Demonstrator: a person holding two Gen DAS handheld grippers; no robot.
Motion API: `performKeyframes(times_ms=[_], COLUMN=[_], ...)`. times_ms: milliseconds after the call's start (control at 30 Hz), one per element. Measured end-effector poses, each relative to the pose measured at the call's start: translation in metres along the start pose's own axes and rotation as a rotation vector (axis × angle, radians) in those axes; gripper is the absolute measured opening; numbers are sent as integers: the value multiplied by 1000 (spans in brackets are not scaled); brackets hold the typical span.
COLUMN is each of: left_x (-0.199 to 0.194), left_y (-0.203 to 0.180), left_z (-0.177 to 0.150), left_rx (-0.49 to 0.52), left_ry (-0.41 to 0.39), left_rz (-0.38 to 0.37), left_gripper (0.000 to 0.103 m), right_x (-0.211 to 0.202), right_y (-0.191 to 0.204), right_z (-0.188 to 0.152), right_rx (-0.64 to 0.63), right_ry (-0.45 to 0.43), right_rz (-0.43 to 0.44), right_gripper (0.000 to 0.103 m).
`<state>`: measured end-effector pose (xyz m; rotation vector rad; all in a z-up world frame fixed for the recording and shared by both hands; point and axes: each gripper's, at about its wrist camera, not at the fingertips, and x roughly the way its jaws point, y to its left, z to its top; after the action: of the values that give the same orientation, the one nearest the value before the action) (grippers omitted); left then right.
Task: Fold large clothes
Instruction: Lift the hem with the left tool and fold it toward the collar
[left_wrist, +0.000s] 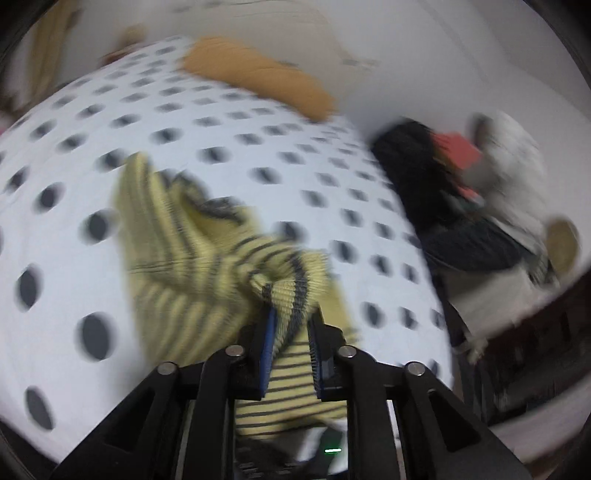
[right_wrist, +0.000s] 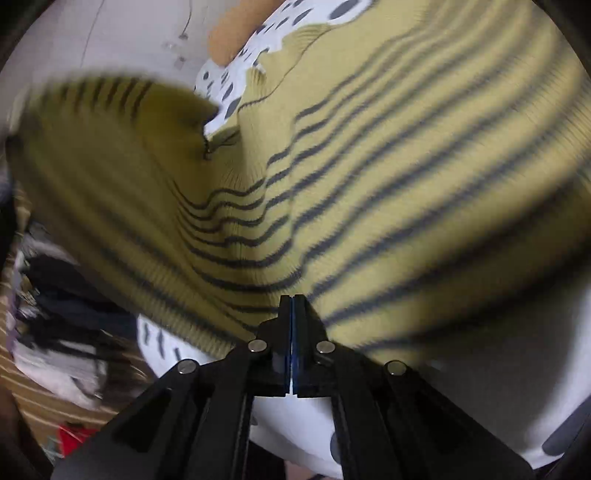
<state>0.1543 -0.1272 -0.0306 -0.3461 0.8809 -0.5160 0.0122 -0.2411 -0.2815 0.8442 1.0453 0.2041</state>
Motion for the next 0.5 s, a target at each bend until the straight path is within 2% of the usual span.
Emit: performKeyframes(times_ms=[67, 133, 200, 267, 333, 400, 433, 467, 500], left_x=[24, 56, 86, 85, 72, 48, 34, 23, 8], left_y=[-71, -113, -114, -94, -68, -28, -9, 9, 36], left_z=[-10, -27, -38, -40, -38, -31, -30, -30, -30], left_rx=[191, 316, 273, 204, 187, 151, 128, 107, 78], left_ry=[48, 97, 190, 186, 157, 128, 107, 90, 64], left_rz=[-74, -35, -55, -32, 64, 168, 219, 257, 318], left_gripper=[1, 1, 1, 2, 3, 14, 37, 64, 71], right_x=[-6, -8, -14, -24, -22, -25, -32, -38, -44], right_y=[-11, -20, -24, -20, -15, -11, -7, -7, -1], right_z=[-3, -6, -9, -13, -11, -1, 1, 7, 18], right_rx=[28, 59, 82, 34, 7, 15, 9, -1, -9], right_ry=[2, 13, 8, 5, 16, 20, 10, -13, -36], right_rz=[33, 76, 91, 54, 40, 71, 73, 70, 63], right_gripper=[0, 0, 0, 0, 0, 2, 3, 3, 3])
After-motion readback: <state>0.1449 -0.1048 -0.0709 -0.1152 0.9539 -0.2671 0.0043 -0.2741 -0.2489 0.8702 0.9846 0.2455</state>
